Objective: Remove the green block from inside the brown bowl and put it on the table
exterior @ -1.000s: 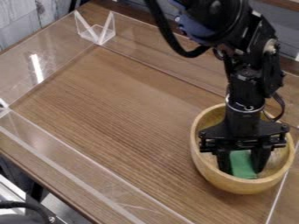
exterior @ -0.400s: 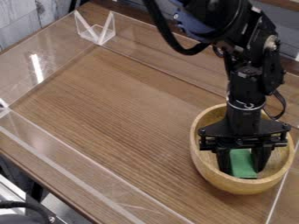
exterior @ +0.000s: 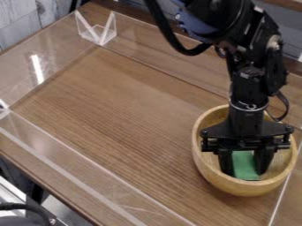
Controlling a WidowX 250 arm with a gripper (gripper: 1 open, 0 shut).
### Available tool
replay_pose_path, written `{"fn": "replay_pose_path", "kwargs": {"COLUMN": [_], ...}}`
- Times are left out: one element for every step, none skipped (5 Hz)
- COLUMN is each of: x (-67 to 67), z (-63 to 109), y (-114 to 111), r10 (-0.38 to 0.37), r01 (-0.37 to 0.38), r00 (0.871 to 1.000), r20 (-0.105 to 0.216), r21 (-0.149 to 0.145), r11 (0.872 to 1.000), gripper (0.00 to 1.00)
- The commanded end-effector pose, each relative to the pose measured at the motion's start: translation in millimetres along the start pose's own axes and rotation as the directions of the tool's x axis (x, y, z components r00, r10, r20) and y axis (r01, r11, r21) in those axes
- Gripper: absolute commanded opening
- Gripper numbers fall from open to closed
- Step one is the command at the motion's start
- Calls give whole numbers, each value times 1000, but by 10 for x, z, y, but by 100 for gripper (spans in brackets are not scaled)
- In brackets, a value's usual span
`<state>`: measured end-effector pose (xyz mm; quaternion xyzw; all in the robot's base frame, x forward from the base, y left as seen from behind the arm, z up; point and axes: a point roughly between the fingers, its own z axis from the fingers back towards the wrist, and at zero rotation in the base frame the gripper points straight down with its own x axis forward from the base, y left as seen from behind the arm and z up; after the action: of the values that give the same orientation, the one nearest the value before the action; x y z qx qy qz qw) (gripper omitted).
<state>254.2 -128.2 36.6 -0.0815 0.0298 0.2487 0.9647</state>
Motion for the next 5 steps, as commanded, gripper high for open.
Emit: {"fn": "replay_pose_path", "kwargs": {"x": [77, 82, 81, 166, 339], "z": [246, 265, 378, 600, 916], "y": [-142, -150, -147, -131, -75], "r10": [-15, -21, -29, -24, -14], "r01": [19, 25, 34, 31, 26], "r00": [998, 998, 998, 996, 992], "r20": [57, 59, 61, 82, 128], "r21": [-76, -80, -80, -85, -93], "r11": [997, 996, 996, 996, 995], "gripper": [0, 0, 0, 0, 0]}}
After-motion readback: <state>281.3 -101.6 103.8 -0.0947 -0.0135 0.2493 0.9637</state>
